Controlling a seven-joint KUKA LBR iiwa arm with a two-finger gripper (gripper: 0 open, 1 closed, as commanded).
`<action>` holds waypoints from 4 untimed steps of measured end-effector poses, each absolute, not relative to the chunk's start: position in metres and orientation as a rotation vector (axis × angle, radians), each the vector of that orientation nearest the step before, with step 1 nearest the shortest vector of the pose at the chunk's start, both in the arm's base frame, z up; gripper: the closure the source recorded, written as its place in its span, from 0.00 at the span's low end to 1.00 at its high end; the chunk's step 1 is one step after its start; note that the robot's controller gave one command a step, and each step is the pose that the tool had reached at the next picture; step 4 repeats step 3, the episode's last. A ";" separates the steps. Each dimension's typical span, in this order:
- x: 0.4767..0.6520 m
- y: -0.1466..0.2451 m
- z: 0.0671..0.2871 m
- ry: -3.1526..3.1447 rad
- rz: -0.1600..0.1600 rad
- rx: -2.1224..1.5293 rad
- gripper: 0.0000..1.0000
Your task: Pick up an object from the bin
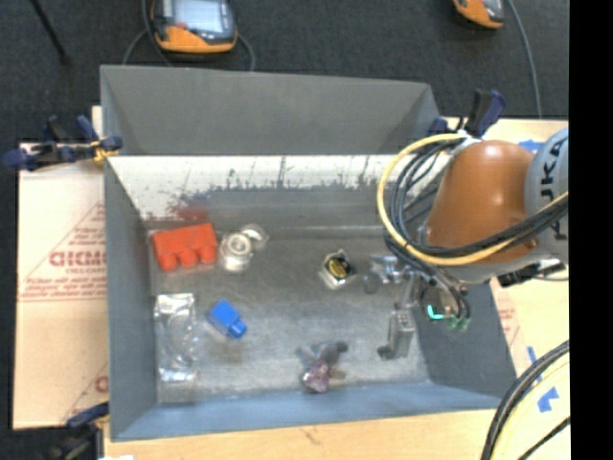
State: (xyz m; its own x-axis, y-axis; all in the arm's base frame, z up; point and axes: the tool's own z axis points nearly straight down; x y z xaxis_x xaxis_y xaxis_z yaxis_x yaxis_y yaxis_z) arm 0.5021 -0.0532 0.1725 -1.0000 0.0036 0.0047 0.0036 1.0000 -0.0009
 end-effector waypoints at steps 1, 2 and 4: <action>0.487 -0.006 0.067 -3.136 -0.001 0.179 0.00; 0.488 -0.007 0.070 -3.140 0.002 0.182 1.00; 0.506 -0.056 0.251 -3.142 0.007 0.283 1.00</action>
Offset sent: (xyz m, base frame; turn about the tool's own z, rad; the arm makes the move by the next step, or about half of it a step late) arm -0.0151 0.0469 -0.1025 -0.1178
